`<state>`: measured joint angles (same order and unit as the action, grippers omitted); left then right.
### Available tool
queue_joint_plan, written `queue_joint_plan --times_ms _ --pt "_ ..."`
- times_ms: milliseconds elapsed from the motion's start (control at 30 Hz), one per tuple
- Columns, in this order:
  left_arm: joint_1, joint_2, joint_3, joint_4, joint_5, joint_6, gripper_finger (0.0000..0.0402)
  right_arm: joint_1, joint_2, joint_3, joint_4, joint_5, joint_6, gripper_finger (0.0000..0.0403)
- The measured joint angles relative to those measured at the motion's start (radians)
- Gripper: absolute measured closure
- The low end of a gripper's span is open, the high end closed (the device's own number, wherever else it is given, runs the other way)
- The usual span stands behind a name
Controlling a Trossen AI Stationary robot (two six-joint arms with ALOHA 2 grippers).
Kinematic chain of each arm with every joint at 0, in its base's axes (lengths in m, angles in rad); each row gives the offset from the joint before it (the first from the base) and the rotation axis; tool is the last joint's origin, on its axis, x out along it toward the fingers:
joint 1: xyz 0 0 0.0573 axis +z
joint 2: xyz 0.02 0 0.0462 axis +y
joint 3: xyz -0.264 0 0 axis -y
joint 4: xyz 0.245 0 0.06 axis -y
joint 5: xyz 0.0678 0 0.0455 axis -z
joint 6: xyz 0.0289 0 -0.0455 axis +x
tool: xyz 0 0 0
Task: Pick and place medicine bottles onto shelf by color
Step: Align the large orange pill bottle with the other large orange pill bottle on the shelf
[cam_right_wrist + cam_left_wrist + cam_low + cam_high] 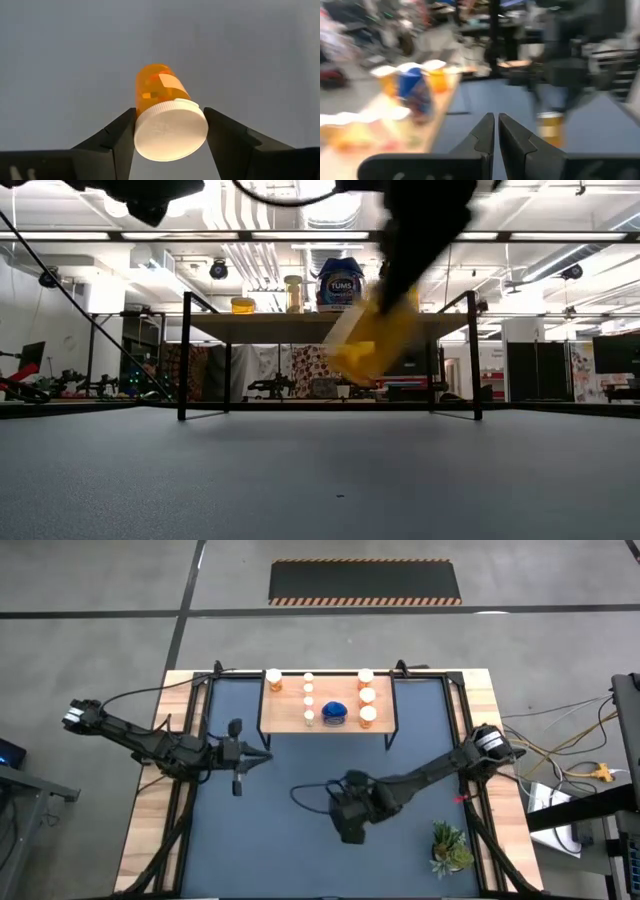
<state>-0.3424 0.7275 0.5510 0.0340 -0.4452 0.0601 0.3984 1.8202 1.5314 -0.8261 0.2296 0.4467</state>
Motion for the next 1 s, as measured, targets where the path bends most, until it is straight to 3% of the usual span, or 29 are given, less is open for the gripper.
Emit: queue_joint_plan --times_ms 100,233,400,567,1000 --pt "0.000 0.029 -0.005 -0.032 0.100 -0.081 0.0394 -0.042 0.000 -0.013 0.159 0.072 -0.226 0.0204" --pt "-0.001 0.112 -0.031 -0.035 0.161 -0.264 0.0394 -0.084 0.000 -0.074 0.533 0.080 -0.493 0.0203" --pt "-0.001 0.241 -0.054 -0.035 0.205 -0.546 0.0394 -0.120 0.005 -0.151 0.825 0.054 -0.635 0.0203" --pt "-0.030 0.351 -0.027 -0.036 0.260 -0.686 0.0394 -0.138 0.013 -0.184 0.848 -0.030 -0.640 0.0202" --pt "-0.097 0.526 0.102 -0.031 0.149 -0.630 0.0394 -0.138 0.015 -0.214 0.852 -0.048 -0.642 0.0202"
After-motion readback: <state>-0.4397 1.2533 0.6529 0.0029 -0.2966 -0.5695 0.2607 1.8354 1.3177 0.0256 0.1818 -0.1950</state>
